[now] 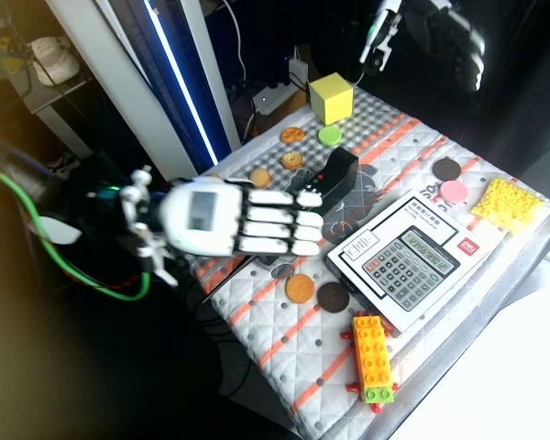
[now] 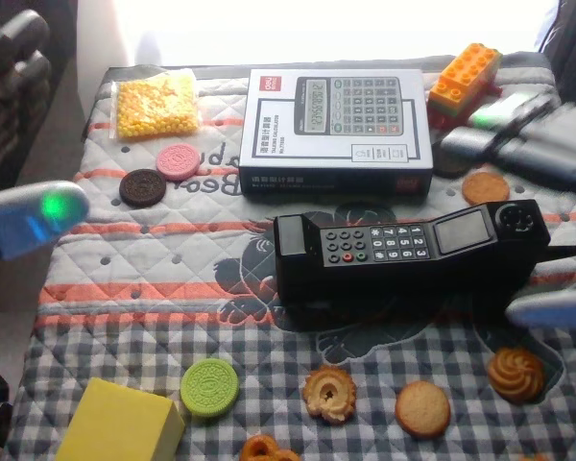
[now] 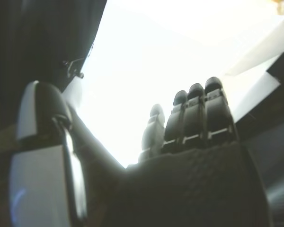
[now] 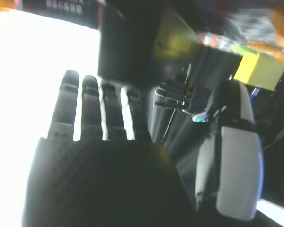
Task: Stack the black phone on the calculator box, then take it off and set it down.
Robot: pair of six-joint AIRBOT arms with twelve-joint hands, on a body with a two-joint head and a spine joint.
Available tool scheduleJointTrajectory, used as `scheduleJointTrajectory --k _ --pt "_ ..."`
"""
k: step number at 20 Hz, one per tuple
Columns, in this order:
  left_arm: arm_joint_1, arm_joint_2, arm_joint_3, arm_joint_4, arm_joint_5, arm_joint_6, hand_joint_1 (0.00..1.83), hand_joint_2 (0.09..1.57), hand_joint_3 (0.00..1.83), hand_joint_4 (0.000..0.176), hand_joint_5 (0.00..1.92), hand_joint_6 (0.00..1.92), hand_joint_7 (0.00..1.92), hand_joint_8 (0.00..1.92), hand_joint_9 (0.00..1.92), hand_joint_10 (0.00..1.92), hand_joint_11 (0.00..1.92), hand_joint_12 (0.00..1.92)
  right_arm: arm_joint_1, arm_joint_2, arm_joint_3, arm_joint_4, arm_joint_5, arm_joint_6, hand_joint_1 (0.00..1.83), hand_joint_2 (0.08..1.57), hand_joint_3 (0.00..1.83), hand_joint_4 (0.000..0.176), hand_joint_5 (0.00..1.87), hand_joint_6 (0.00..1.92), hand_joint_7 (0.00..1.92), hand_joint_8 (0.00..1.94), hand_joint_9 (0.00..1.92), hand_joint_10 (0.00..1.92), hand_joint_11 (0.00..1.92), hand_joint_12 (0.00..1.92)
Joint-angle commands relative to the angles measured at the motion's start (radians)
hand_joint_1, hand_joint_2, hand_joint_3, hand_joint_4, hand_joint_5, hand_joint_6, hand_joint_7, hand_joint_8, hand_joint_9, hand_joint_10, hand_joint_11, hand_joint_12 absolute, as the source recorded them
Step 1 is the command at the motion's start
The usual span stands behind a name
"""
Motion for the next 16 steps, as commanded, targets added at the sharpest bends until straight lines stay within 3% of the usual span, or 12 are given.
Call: scheduleJointTrajectory --k 1,2,3,4,5,6,7,9,11,13,15,16 --pt "-0.002 0.010 -0.004 0.000 -0.169 -0.016 0.71 0.91 0.01 0.170 0.00 0.00 0.00 0.00 0.01 0.00 0.03 0.02 -0.011 0.018 -0.008 0.045 0.221 0.001 0.49 0.93 0.00 0.137 0.00 0.00 0.00 0.00 0.00 0.00 0.00 0.00" --pt "0.003 0.013 -0.008 0.002 -0.195 -0.022 0.70 0.91 0.01 0.172 0.00 0.00 0.00 0.00 0.01 0.00 0.04 0.02 -0.035 0.033 -0.020 0.067 0.272 0.001 0.47 0.93 0.00 0.131 0.00 0.00 0.00 0.00 0.00 0.00 0.00 0.00" --pt "0.010 0.016 -0.012 0.005 -0.220 -0.032 0.65 0.95 0.01 0.143 0.00 0.00 0.05 0.00 0.04 0.00 0.07 0.05 -0.067 0.045 -0.033 0.092 0.326 0.000 0.46 0.89 0.00 0.167 0.00 0.00 0.00 0.00 0.00 0.00 0.00 0.00" --pt "0.019 0.017 -0.014 0.008 -0.244 -0.049 0.63 0.97 0.01 0.165 0.00 0.00 0.05 0.00 0.04 0.00 0.04 0.05 -0.111 0.056 -0.048 0.125 0.391 0.000 0.42 0.93 0.01 0.162 0.00 0.00 0.01 0.00 0.00 0.00 0.00 0.00" --pt "0.029 0.017 -0.016 0.011 -0.262 -0.066 0.63 0.98 0.01 0.174 0.00 0.00 0.06 0.00 0.05 0.00 0.04 0.05 -0.151 0.063 -0.061 0.159 0.452 0.000 0.48 0.97 0.02 0.162 0.01 0.00 0.00 0.00 0.00 0.00 0.00 0.00" --pt "0.037 0.017 -0.019 0.018 -0.274 -0.078 0.59 1.00 0.02 0.132 0.00 0.00 0.01 0.00 0.02 0.00 0.02 0.05 -0.191 0.065 -0.072 0.187 0.503 0.000 0.46 0.99 0.02 0.173 0.00 0.00 0.00 0.00 0.00 0.00 0.00 0.00" --pt "0.039 0.017 -0.023 0.028 -0.281 -0.081 0.55 1.01 0.02 0.115 0.00 0.00 0.00 0.00 0.01 0.00 0.00 0.04 -0.226 0.065 -0.083 0.212 0.552 0.000 0.56 0.98 0.01 0.170 0.00 0.00 0.01 0.00 0.03 0.01 0.06 0.03" --pt "0.037 0.016 -0.026 0.039 -0.303 -0.081 0.55 1.08 0.01 0.104 0.00 0.00 0.02 0.00 0.03 0.00 0.03 0.02 -0.250 0.054 -0.094 0.225 0.607 0.000 0.68 0.98 0.01 0.152 0.00 0.00 0.05 0.01 0.07 0.02 0.07 0.02" --pt "0.037 0.012 -0.027 0.041 -0.330 -0.082 0.50 1.14 0.02 0.076 0.00 0.00 0.03 0.00 0.02 0.00 0.03 0.02 -0.250 0.031 -0.094 0.225 0.641 0.000 0.67 1.01 0.01 0.173 0.00 0.00 0.01 0.00 0.01 0.00 0.01 0.00" --pt "0.037 0.001 -0.023 0.039 -0.336 -0.089 0.43 1.13 0.01 0.078 0.00 0.00 0.02 0.00 0.00 0.00 0.00 0.00 -0.250 0.015 -0.092 0.211 0.641 0.000 0.64 0.98 0.00 0.176 0.10 0.01 0.04 0.00 0.09 0.00 0.10 0.02" --pt "0.037 -0.002 -0.021 0.044 -0.341 -0.104 0.21 1.17 0.02 0.041 0.00 0.00 0.00 0.00 0.03 0.01 0.02 0.01 -0.250 0.014 -0.092 0.211 0.641 0.000 0.71 0.94 0.00 0.168 0.01 0.00 0.00 0.00 0.06 0.00 0.08 0.01" --pt "0.037 -0.003 -0.018 0.047 -0.343 -0.121 0.16 1.17 0.01 0.033 0.00 0.00 0.00 0.00 0.03 0.01 0.02 0.01 -0.250 0.015 -0.092 0.212 0.641 0.000 0.68 0.95 0.00 0.154 0.00 0.00 0.00 0.00 0.06 0.00 0.07 0.01"
